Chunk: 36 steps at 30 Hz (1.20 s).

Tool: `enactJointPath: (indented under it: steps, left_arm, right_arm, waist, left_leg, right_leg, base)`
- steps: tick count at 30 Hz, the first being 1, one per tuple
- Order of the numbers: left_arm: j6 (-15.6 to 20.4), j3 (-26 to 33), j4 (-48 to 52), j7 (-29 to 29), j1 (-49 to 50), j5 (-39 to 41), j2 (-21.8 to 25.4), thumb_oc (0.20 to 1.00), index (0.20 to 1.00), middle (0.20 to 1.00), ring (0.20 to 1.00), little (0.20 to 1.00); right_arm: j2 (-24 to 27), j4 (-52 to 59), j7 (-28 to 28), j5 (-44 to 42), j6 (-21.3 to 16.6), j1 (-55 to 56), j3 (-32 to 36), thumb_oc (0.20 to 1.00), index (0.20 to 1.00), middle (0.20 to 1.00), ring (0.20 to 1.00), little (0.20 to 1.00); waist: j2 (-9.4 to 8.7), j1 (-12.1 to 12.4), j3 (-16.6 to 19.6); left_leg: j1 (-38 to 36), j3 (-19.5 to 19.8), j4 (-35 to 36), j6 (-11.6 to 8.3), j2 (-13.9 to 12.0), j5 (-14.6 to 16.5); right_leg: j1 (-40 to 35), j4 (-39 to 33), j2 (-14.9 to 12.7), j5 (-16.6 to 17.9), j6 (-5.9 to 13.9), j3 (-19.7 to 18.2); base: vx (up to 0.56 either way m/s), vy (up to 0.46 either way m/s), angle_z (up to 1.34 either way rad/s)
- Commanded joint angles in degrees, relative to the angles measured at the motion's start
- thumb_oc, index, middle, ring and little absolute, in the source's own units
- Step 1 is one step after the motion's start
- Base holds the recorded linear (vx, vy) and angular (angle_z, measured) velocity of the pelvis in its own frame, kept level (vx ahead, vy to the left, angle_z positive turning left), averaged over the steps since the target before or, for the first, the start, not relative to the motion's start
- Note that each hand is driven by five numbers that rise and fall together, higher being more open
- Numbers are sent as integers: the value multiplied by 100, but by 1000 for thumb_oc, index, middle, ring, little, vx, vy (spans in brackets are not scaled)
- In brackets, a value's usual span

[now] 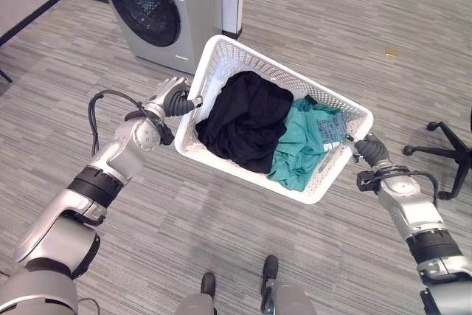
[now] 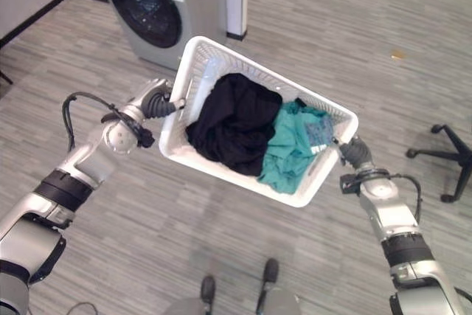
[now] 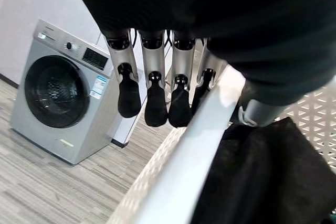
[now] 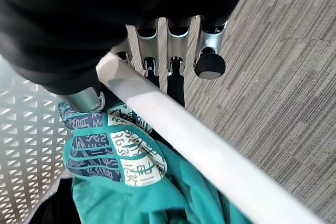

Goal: Grab the laundry basket,head to the washer,open it,put in the laundry and shut it.

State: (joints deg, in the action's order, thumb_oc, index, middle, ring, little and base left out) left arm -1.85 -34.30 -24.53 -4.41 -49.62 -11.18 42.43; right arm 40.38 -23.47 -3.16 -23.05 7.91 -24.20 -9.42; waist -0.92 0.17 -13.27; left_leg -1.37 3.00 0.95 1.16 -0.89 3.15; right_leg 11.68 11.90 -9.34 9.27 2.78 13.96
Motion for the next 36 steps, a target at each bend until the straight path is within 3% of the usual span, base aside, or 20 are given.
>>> enactJointPath:
  steps: [1,2,4,6,9,12,13,14,16,17,18,21,23,26,27,28,30,34,36]
  left_arm:
    - [45,378,-218,-486,-863,459,367,200,200,200,200,200]
    - [45,383,-217,-486,-860,458,370,200,200,200,200,200]
    - [69,426,-158,-437,-757,477,435,200,200,200,200,200]
    - [76,522,-135,-424,-618,458,412,200,200,200,200,200]
    - [86,618,-95,-399,-466,357,362,200,200,200,200,200]
    - [53,621,-93,-354,-340,285,231,200,200,200,200,200]
    - [63,656,-109,-339,-269,297,185,200,200,200,200,200]
    - [65,657,-94,-319,-241,300,169,200,200,200,200,200]
    - [23,747,-13,-291,-138,326,196,200,200,200,200,200]
    - [3,787,49,-265,-124,307,240,200,200,200,200,200]
    - [-7,816,61,-261,-144,307,247,200,200,200,200,200]
    - [1,811,56,-252,-175,324,184,200,200,200,200,200]
    - [6,736,-44,-259,-279,397,-21,200,200,200,200,200]
    - [40,618,-101,-260,-395,414,-106,200,200,200,200,200]
    - [74,518,-206,-301,-476,469,-161,200,200,200,200,200]
    - [76,514,-212,-303,-481,470,-165,200,200,200,200,200]
    - [95,447,-333,-374,-493,537,-139,200,200,200,200,200]
    - [112,450,-355,-395,-447,561,-173,200,200,200,200,200]
    - [152,434,-354,-391,-387,487,-237,200,200,200,200,200]
  right_arm:
    - [814,-179,2,-433,-347,-824,108,200,200,200,200,200]
    - [814,-184,2,-434,-349,-833,100,200,200,200,200,200]
    - [919,-267,48,-480,-311,-822,52,200,200,200,200,200]
    - [993,-210,107,-508,-284,-680,109,200,200,200,200,200]
    - [1056,-109,147,-460,-264,-477,255,200,200,200,200,200]
    - [1093,13,202,-511,-258,-251,359,200,200,200,200,200]
    - [1081,97,226,-513,-275,-160,394,200,200,200,200,200]
    - [1082,96,193,-518,-291,-104,449,200,200,200,200,200]
    - [1041,119,139,-545,-340,-60,470,200,200,200,200,200]
    - [1016,118,97,-542,-340,-60,472,200,200,200,200,200]
    - [991,74,18,-539,-369,-115,470,200,200,200,200,200]
    - [957,34,-33,-543,-366,-130,486,200,200,200,200,200]
    - [994,61,-84,-512,-365,-9,629,200,200,200,200,200]
    - [1034,76,-103,-475,-406,29,691,200,200,200,200,200]
    - [1110,70,-136,-476,-459,28,721,200,200,200,200,200]
    - [1112,69,-135,-477,-460,30,724,200,200,200,200,200]
    - [1185,-38,-176,-530,-521,-83,681,200,200,200,200,200]
    - [1186,-129,-190,-547,-524,-195,599,200,200,200,200,200]
    - [1149,-91,-180,-510,-499,-204,611,200,200,200,200,200]
  waist:
    - [87,-87,180]
    - [92,-96,183]
    - [54,-222,167]
    - [23,-368,188]
    - [16,-502,210]
    - [30,-565,384]
    - [64,-574,425]
    - [52,-588,424]
    - [-150,-585,384]
    - [-197,-511,349]
    - [-345,-436,284]
    - [-367,-368,252]
    - [-496,-317,188]
    - [-513,-274,183]
    - [-499,-197,193]
    - [-510,-196,186]
    - [-439,-45,210]
    - [-411,-43,231]
    - [-315,-48,389]
  left_leg:
    - [-470,174,-25,129,9,655]
    - [-464,179,-25,128,6,653]
    - [-712,381,-45,62,59,839]
    - [-933,597,-51,-1,101,973]
    - [-1211,785,-125,-77,98,1156]
    - [-1289,808,-480,-261,-64,1048]
    - [-1225,679,-815,-394,-211,834]
    - [-944,473,-1531,-589,-336,357]
    - [-227,76,-3021,-567,-517,-236]
    - [-9,-123,-3581,-526,-730,-384]
    - [455,-396,-4645,-418,-1089,-522]
    - [782,-527,-4991,-379,-1264,-295]
    - [1468,-768,-4194,-427,-1556,-263]
    - [1473,-894,-2925,-561,-1676,-312]
    - [1526,-843,-1697,-723,-1713,-583]
    - [1486,-854,-1633,-726,-1700,-619]
    - [1618,-347,-531,-912,-1542,-916]
    - [1662,-330,-466,-973,-1512,-978]
    - [1549,-503,-687,-1006,-1534,-963]
  right_leg:
    - [60,712,214,-1496,448,-479]
    - [56,698,216,-1487,447,-472]
    - [264,-8,425,-1274,505,-663]
    - [472,-622,521,-830,595,-829]
    - [650,-801,472,-533,643,-683]
    - [328,-661,561,-638,428,-588]
    - [186,-604,636,-758,361,-475]
    - [-40,-621,631,-867,280,-325]
    - [-406,-788,605,-998,38,-195]
    - [-622,-849,721,-1138,-95,-192]
    - [-879,-923,789,-1250,-303,-239]
    - [-1159,-980,886,-1449,-363,-331]
    - [-1464,-1106,768,-1494,-297,-171]
    - [-1581,-1133,669,-1559,-194,-157]
    - [-1773,-1190,615,-1673,-112,-164]
    - [-1784,-1193,605,-1673,-115,-162]
    - [-2059,-1286,592,-1803,-11,-274]
    - [-2193,-1313,538,-1875,28,-326]
    - [-2352,-1345,385,-1896,146,-383]
  base:
    - [245,-56,26]
    - [259,-76,49]
    - [297,-80,60]
    - [336,-96,59]
    - [392,-130,94]
    - [353,-179,96]
    - [337,-224,60]
    - [246,-219,51]
    - [207,-261,68]
    - [298,-402,40]
    - [352,-365,-5]
    - [223,-149,-21]
    - [275,-34,1]
    - [221,104,11]
    - [298,158,-16]
    - [325,161,-29]
    - [339,172,-10]
    - [249,160,-17]
    - [390,316,0]
